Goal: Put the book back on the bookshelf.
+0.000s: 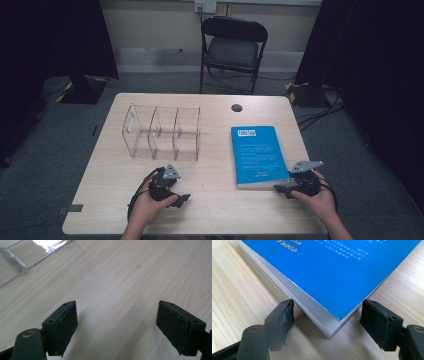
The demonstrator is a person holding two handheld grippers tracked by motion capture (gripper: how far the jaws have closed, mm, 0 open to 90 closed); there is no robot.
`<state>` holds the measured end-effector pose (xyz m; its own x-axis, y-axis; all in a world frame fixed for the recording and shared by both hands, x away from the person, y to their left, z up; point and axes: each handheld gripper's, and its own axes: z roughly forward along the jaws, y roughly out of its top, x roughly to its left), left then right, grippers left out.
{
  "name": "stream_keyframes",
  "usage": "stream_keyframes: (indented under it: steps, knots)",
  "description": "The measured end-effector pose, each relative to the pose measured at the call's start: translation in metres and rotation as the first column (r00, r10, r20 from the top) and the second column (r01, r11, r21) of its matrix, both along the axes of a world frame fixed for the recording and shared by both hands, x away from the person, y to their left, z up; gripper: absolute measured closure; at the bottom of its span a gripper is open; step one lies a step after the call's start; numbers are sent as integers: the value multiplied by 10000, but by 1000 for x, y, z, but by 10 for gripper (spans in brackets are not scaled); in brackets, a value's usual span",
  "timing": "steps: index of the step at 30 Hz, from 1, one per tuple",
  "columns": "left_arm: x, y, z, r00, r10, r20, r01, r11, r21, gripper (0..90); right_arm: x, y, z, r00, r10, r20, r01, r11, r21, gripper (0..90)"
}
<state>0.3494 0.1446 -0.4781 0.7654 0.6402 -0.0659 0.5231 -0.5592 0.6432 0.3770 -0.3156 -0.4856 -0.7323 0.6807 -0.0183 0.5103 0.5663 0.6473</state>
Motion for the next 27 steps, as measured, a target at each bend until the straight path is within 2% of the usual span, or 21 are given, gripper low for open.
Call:
stream_keyframes:
  steps: [2,3,5,7,11,15,17,20,22,23,25,27]
  knots:
    - [1,-5,2,9998,-176,70,175,9998,125,171,1,0,1,10000,67,18,-67,10000,-31,277]
    - [2,-8,2,9995,-277,118,274,9994,200,171,1,0,2,9999,-57,-141,58,10000,50,286]
    - [5,-14,3,9984,-563,-92,566,9979,304,172,1,-1,2,9999,-68,-143,70,9999,113,291]
    - [7,-21,4,9977,-673,-99,675,9974,245,172,1,-1,2,9999,-36,-106,37,10000,69,290]
    - [10,-39,7,9934,-1140,-117,1145,9923,481,173,1,-2,1,10000,-27,-39,27,9999,155,291]
    - [13,-56,8,9882,-1497,-318,1511,9872,506,172,1,-1,2,9999,-58,-115,60,9999,156,302]
    - [15,-64,10,9872,-1569,-299,1584,9859,548,172,2,-3,3,10000,63,-27,-62,9994,328,315]
    - [18,-77,12,9828,-1814,-331,1825,9827,330,172,0,0,6,10000,-41,7,41,10000,10,330]
    - [18,-81,13,9827,-1827,-304,1838,9821,407,172,0,0,7,9999,-100,-25,100,9999,7,336]
    - [20,-88,12,9779,-2065,-324,2078,9772,438,172,0,-1,8,9999,-55,84,55,10000,2,359]
    - [20,-97,13,9769,-2120,-273,2131,9760,451,172,0,-1,9,9999,-68,76,67,10000,73,370]
    - [21,-104,14,9724,-2322,-240,2330,9717,401,172,0,-1,10,10000,-59,46,59,10000,-16,371]
